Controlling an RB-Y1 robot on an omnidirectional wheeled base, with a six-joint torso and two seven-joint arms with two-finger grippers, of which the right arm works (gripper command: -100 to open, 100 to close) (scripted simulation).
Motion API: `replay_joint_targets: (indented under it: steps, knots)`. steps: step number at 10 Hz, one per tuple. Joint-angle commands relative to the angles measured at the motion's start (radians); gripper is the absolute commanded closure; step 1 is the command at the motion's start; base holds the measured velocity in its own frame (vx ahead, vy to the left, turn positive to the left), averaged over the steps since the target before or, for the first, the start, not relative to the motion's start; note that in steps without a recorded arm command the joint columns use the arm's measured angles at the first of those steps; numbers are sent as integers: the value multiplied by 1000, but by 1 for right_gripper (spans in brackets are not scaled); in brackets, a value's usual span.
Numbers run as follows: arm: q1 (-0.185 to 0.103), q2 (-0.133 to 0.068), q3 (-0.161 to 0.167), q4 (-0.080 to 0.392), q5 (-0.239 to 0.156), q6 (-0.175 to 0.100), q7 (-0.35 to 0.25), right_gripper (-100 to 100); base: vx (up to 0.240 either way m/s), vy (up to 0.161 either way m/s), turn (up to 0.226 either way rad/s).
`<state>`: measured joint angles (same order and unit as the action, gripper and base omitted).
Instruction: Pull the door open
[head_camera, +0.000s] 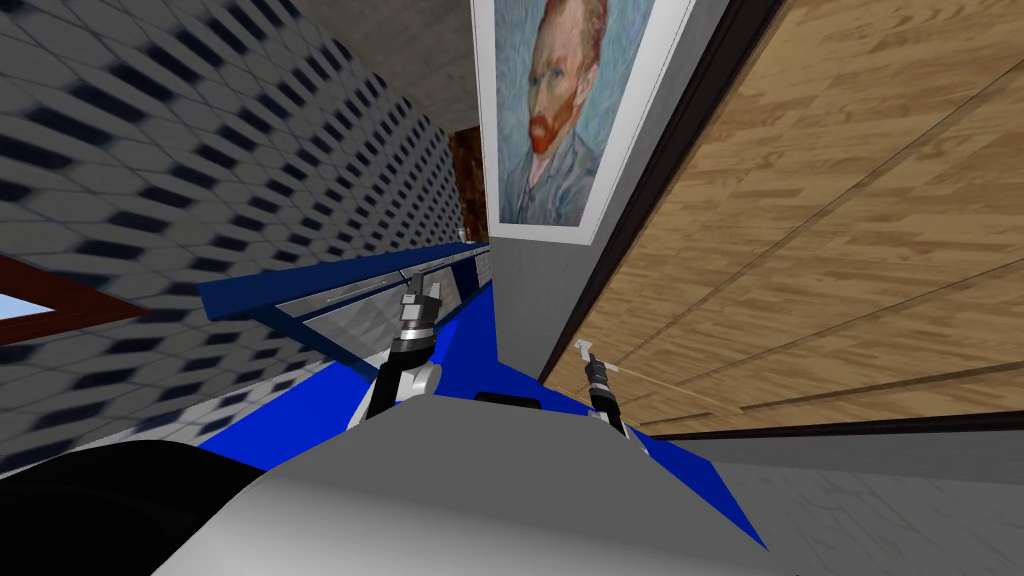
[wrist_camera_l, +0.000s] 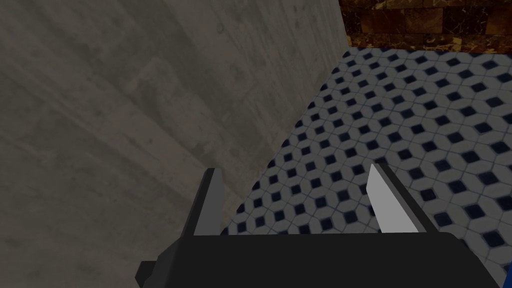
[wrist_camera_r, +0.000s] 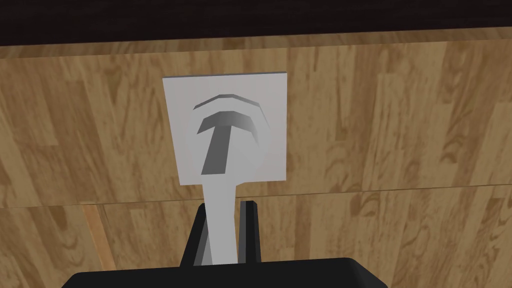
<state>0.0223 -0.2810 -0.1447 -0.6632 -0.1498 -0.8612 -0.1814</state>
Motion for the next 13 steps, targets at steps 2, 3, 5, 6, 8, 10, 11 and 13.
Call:
replay_joint_targets:
  steps: [2, 3, 5, 6, 8, 10, 11, 13]
  knots:
    - [0, 1, 1, -1, 0, -1, 0, 100, 0, 0, 0]
    - [7, -8, 12, -3, 6, -7, -13, 100, -98, -5, 91]
    - [15, -16, 24, -6, 13, -14, -28, 100, -178, -16, 71]
    - [20, -23, 34, -8, 18, -21, -39, 100, -214, -11, 100]
    - [33, -38, 55, -13, 29, -33, -63, 100, -193, -38, 104]
    - [47, -54, 78, -19, 42, -48, -91, 100, -232, -56, 119]
    - [51, -60, 86, -20, 46, -53, -100, 100, -226, -68, 103]
    - [51, -61, 89, -18, 48, -53, -101, 100, -153, -32, 45]
